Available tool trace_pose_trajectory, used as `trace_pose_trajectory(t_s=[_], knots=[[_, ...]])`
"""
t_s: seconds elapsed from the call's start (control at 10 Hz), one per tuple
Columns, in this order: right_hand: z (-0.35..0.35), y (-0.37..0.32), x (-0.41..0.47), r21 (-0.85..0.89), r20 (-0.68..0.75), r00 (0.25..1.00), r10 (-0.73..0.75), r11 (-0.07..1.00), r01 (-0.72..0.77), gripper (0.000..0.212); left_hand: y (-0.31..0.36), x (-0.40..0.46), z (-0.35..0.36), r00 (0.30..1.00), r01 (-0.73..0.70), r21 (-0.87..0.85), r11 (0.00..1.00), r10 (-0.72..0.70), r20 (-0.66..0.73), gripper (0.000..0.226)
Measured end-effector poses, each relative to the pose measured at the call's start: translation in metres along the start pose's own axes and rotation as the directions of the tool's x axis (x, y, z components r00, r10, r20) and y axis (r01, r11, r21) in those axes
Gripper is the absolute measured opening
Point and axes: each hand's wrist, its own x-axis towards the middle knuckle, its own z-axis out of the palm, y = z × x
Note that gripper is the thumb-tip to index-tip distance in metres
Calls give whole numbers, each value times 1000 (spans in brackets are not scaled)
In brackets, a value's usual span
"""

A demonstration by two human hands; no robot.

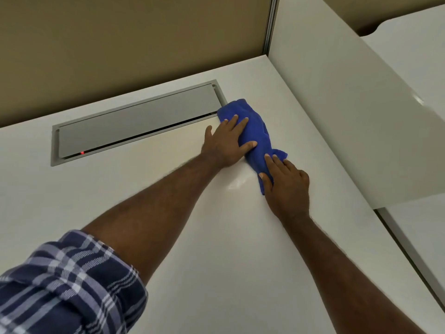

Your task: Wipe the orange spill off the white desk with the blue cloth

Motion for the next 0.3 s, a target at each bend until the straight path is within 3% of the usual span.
trace_pose_trajectory(t_s=[0.1,0.2,0.3], knots=[[-12,2,10,159,-23,1000,-12,987,15,28,0,4,-2,998,-12,5,1000,12,66,77],[-21,-2,16,162,-15,1000,4,987,-1,24,0,5,-7,995,-19,3,1000,19,98,79],[-21,-7,13,-12,9,1000,4,1000,-4,35,1,-5,-9,997,-38,25,999,36,62,82]])
